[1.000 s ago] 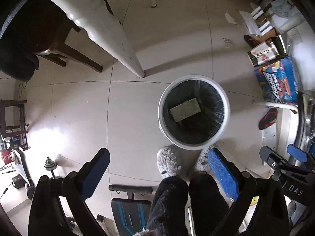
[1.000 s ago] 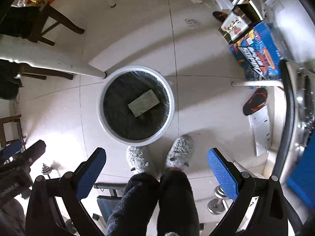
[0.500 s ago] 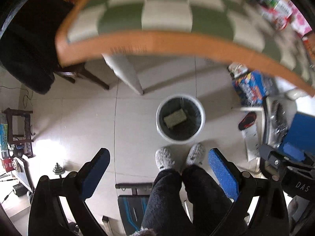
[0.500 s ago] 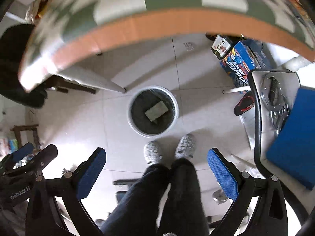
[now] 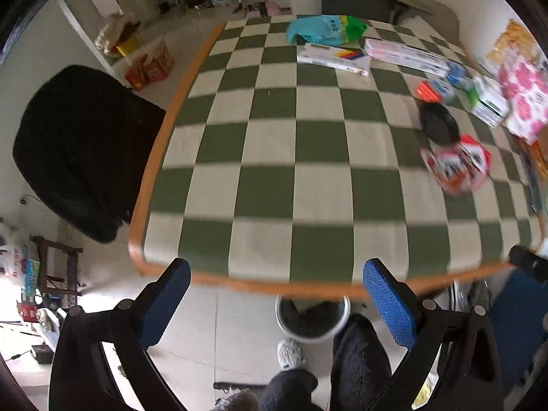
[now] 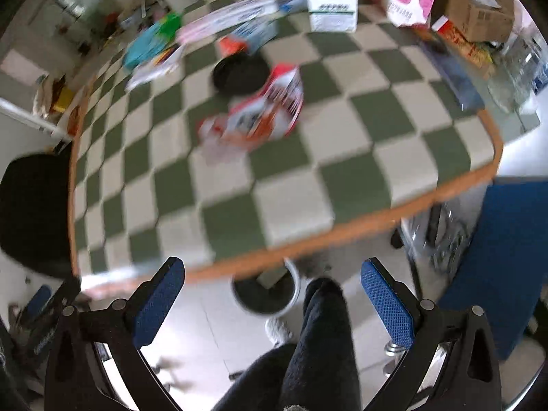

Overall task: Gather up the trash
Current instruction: 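Grasp the red snack wrapper with the right tool while the left tool grasps the black lid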

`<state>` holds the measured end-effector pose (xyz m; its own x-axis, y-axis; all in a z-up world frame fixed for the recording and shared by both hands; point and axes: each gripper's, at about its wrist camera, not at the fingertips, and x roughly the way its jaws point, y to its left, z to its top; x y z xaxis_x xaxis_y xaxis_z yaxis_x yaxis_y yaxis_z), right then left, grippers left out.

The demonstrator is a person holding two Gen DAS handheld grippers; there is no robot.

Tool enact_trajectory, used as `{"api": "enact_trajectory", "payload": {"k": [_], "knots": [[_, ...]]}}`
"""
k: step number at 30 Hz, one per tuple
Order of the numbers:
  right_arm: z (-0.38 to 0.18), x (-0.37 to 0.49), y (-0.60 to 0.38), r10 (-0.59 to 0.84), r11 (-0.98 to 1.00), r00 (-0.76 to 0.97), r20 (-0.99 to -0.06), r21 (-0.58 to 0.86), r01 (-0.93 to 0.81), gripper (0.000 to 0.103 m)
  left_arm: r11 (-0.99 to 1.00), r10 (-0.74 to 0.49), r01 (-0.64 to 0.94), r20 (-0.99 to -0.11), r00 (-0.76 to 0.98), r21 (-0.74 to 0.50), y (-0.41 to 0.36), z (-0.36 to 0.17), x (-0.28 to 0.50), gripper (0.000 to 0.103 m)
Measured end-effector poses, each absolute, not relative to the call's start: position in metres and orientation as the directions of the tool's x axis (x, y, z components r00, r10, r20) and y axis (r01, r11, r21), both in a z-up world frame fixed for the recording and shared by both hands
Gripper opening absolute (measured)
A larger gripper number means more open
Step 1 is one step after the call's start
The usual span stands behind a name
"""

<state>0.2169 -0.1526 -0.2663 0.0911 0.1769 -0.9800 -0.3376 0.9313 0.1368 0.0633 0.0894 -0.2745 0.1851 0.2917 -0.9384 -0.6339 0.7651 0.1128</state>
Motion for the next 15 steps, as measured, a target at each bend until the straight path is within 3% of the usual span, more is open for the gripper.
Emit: {"api": "enact_trajectory", "payload": {"k": [4,12,13,15], "knots": [[-0.302,0.290,-0.139,0.181,0.948,0.061,-0.982,0.157,-0.276,0.103,0.740,0.299,-0.652,-0.949,0.104,0.161,0.105,-0.302,0.114,0.103],[-0.375,0.360,-0.091,0.187,0.941,-0.046,-0.981,0.192,-0.278,0.085,0.714,0.232,-0.670,-0.972,-0.051,0.205,0.123,-0.362,0.172,0.103],[-0.376,0.361,-0.086,0.176,0.942,-0.033,-0.984,0.178,-0.284,0.079,0.713,0.228,-0.670,-0.972,-0.059,0.208,0.123,-0.365,0.174,0.103],[-0.373,0.358,-0.072,0.157,0.928,0.010,-0.988,0.144,-0.343,0.049,0.705,0.222,-0.674,-0.971,-0.085,0.220,0.122,-0.365,0.178,0.103]]}}
